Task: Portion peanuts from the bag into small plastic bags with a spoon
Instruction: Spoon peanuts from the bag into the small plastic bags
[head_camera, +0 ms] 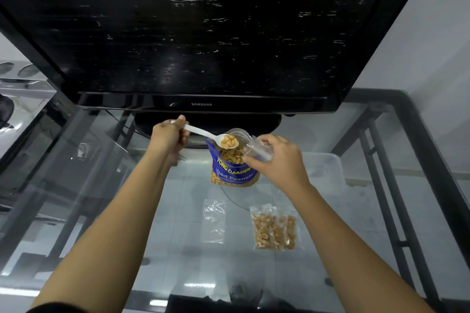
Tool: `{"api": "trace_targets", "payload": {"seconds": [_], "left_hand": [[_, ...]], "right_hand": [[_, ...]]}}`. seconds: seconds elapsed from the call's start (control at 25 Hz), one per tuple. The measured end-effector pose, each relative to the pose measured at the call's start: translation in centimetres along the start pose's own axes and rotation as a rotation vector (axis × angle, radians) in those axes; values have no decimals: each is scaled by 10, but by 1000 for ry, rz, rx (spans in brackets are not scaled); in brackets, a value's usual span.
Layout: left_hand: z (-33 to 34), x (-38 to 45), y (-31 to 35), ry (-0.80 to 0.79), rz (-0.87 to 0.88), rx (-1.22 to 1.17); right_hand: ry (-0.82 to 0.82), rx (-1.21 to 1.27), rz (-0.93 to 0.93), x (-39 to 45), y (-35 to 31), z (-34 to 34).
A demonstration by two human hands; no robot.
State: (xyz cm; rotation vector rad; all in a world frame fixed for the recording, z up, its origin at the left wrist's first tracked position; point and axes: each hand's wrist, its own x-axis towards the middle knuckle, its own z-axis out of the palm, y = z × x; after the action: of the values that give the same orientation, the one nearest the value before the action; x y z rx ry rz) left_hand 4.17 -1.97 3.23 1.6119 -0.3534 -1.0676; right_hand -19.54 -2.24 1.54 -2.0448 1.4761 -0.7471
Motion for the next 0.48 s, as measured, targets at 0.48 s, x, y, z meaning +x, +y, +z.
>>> {"api": "trace_targets", "payload": {"seconds": [0.48], "left_hand": [[47,-65,70,-276,775,726]], "right_hand": [[119,322,98,-2,-19,22]]}}
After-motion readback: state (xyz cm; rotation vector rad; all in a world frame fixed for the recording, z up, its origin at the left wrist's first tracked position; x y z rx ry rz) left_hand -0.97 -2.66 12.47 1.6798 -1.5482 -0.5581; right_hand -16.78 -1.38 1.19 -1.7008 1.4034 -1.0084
